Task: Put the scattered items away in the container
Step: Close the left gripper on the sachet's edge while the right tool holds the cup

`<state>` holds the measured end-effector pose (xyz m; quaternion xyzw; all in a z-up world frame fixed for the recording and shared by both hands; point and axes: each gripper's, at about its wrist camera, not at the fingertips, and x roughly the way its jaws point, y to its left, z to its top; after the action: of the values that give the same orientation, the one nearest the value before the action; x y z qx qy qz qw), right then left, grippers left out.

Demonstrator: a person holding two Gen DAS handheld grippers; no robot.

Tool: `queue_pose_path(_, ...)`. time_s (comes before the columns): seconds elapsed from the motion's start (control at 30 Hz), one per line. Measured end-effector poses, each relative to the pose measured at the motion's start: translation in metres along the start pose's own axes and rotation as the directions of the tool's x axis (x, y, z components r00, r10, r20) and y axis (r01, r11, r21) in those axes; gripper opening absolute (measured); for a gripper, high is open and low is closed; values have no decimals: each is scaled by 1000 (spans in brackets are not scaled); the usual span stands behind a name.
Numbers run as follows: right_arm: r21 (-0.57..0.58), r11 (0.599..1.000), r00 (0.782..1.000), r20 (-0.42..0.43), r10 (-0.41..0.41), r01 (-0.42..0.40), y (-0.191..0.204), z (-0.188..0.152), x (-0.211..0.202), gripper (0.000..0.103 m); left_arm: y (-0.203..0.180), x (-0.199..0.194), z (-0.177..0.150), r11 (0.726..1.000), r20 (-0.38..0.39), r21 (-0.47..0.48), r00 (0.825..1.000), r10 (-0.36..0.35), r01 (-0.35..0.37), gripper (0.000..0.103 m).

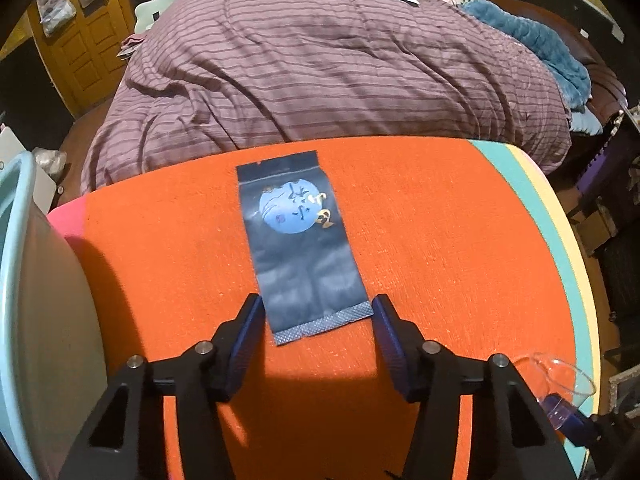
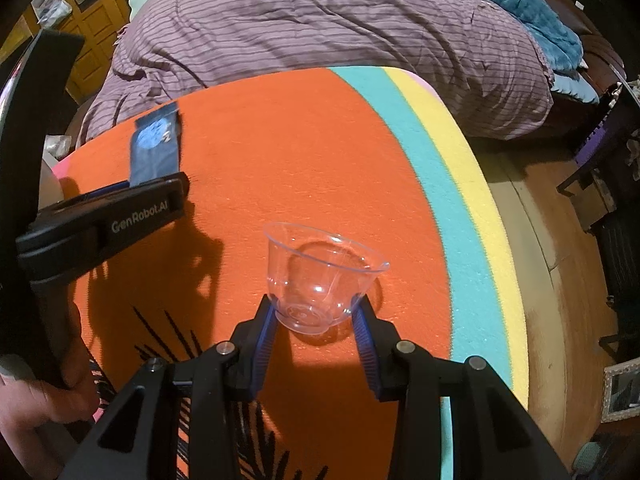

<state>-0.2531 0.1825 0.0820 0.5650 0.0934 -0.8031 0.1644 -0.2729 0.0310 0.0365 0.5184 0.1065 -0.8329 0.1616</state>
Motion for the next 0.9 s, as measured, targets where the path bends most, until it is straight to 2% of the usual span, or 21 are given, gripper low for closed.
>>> queue_pose_path(0.23, -14, 1000, 1000, 1, 10, -10, 3, 3, 1, 41, 1, 0, 0, 1000, 9, -2, 1000, 16, -16, 59)
queue_pose_path(0.5, -18, 1000, 1000, 0, 15, -15, 2, 3, 3, 41, 4, 3, 7, 994, 26, -24, 994, 107, -106, 60)
queue_pose_path(0.63, -28, 999, 1000, -9, 17, -18, 5, 1, 6, 41, 8, 9, 18, 986, 17, -62, 988, 154, -153, 71)
queue_pose_path(0.9, -43, 999, 1000, -10, 27, -27, 4, 4, 9, 41, 14, 17, 34, 976, 6, -120, 983, 186, -184, 74)
